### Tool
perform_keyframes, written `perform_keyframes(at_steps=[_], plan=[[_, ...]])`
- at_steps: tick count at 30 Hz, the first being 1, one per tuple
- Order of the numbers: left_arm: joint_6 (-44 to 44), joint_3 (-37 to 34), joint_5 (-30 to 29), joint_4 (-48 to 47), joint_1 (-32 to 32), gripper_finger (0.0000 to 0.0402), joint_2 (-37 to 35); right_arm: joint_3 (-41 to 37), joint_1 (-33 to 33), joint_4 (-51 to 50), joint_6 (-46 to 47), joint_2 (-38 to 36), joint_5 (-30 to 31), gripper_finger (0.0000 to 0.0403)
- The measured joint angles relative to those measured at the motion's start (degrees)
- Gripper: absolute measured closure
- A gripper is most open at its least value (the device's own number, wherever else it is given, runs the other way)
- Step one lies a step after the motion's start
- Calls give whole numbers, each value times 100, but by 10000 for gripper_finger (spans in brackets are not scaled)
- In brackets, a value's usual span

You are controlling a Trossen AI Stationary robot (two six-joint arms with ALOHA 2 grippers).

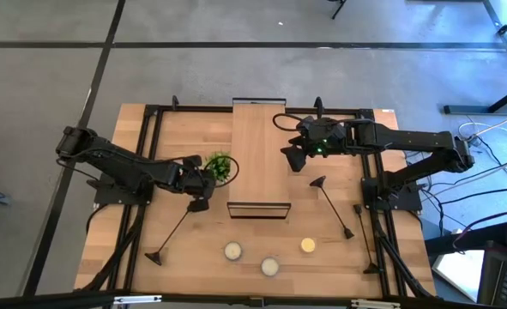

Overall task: Pick & Place candle stick holders
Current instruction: Put the flower vase on the shelf

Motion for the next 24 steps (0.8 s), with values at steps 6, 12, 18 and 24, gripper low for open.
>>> perform_keyframes(at_steps=[6,12,18,24], plan=[[885,2,-501,44,0,300,0,0,0,0,48,-1,-8,165],[1522,2,-528,46,0,300,0,0,0,0,124,-1,-8,165],[1666,4,-496,221,0,300,0,0,0,0,170,-1,-8,165],[2119,7,-418,659,96,300,-2,2,1,0,170,-1,-7,165]])
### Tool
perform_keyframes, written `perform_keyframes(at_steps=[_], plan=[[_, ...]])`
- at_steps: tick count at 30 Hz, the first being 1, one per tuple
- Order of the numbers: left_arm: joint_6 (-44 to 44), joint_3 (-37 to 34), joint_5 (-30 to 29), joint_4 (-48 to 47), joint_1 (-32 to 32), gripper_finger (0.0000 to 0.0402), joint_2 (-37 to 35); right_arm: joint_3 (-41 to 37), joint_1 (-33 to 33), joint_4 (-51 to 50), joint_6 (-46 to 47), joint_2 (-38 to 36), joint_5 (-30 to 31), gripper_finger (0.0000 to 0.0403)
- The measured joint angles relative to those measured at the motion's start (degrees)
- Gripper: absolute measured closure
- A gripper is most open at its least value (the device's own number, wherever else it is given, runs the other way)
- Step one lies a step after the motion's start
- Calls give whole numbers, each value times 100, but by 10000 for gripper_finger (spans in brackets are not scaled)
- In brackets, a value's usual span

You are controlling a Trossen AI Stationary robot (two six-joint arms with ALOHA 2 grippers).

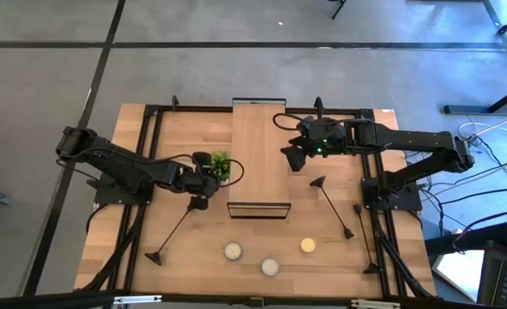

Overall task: Pick & Place candle stick holders
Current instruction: Put the flower vase on the shelf

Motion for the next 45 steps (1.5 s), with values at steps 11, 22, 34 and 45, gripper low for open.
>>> perform_keyframes(at_steps=[11,22,34,45], plan=[[195,-15,461,82,640,300,24,0,-2,0,0,0,-1,165],[420,-17,685,124,928,300,26,0,0,0,0,0,1,165],[746,-20,821,434,953,300,361,0,-2,0,-20,0,1,165],[749,-2,714,683,951,308,667,0,-2,0,45,0,-3,165]])
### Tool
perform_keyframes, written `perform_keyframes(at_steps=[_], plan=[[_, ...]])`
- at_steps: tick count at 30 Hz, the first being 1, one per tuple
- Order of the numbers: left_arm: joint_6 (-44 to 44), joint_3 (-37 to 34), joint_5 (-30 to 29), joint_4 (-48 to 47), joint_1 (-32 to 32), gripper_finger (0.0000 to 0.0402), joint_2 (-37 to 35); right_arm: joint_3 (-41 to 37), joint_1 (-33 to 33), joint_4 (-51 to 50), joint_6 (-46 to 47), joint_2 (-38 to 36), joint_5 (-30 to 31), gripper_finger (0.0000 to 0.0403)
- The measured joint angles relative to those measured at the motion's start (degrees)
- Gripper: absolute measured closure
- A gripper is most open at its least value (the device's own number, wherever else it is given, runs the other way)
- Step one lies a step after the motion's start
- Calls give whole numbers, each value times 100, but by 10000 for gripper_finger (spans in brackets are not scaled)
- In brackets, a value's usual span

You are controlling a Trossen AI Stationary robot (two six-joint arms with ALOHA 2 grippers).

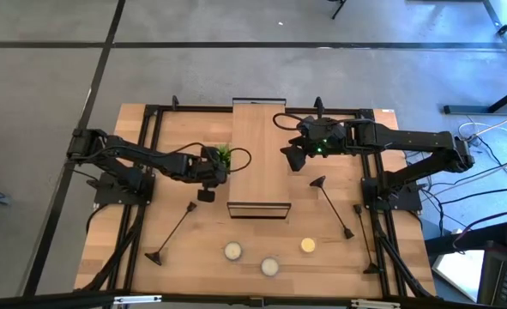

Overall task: Pick & Place candle stick holders
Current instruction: Put the flower vase on the shelf

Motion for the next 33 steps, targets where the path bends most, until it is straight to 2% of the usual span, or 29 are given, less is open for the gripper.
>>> perform_keyframes(at_steps=[2,7,15,18,24,26,29,33], plan=[[2,17,-45,-25,2,324,-2,0,1,0,42,0,2,165],[-121,162,146,-346,1,390,1,0,2,0,45,0,2,165],[-1382,515,-67,-1499,2,397,-125,0,2,0,45,0,2,164],[-1812,596,-124,-1650,2,398,-437,0,1,3,45,0,2,164],[-2423,1043,-581,-2580,12,398,-1261,1,2,13,45,0,2,164],[-2467,1255,-459,-2781,56,399,-1503,2,0,5,45,0,4,164],[-2379,1670,169,-2750,187,399,-1707,2,1,-5,19,0,16,164],[-1888,2414,634,-2762,319,399,-1507,7,0,-338,229,0,13,164]])
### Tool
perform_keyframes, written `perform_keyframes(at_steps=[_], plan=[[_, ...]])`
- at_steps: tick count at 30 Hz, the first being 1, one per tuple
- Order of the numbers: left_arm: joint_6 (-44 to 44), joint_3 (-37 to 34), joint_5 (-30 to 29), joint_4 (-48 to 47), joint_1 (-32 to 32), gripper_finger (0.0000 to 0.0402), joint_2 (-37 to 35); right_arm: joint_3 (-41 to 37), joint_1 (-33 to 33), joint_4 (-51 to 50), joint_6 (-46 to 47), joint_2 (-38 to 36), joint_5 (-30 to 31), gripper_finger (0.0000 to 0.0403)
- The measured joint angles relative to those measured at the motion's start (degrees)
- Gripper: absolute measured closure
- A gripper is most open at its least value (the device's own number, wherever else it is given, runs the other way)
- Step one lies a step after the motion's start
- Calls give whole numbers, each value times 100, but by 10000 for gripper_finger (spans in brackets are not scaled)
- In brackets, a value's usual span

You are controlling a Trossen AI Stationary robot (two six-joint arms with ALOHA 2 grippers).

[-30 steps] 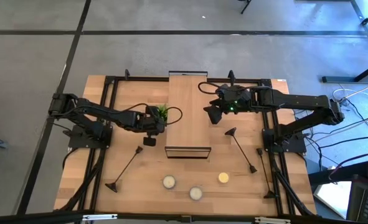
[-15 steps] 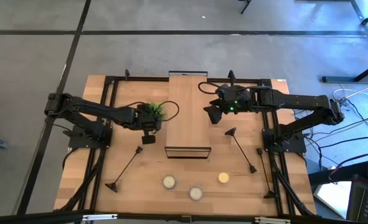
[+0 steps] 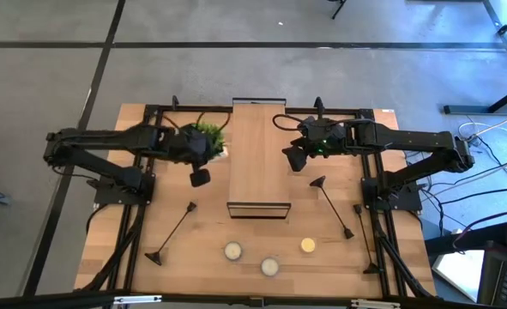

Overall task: Pick & Place candle stick holders
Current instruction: Put the flower vase on the shelf

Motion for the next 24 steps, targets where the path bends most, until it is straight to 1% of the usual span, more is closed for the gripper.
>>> perform_keyframes(at_steps=[3,6,10,12,16,19,24], plan=[[636,747,107,-57,23,399,441,0,-34,-737,311,0,8,164],[1163,1484,204,-293,59,399,1061,0,-44,-1658,598,0,91,164],[1595,2070,399,-426,145,399,1802,0,-19,-2766,1011,0,146,164],[1719,2179,438,-421,188,399,2071,0,54,-3169,1141,-2,164,164],[1871,2220,442,-314,334,399,2404,-1,318,-3583,1366,-15,354,165],[2006,2220,427,-257,454,399,2471,-2,571,-3560,1377,-110,622,165],[2075,2231,513,-117,626,399,2419,-2,1005,-3163,1198,-462,1046,165]])
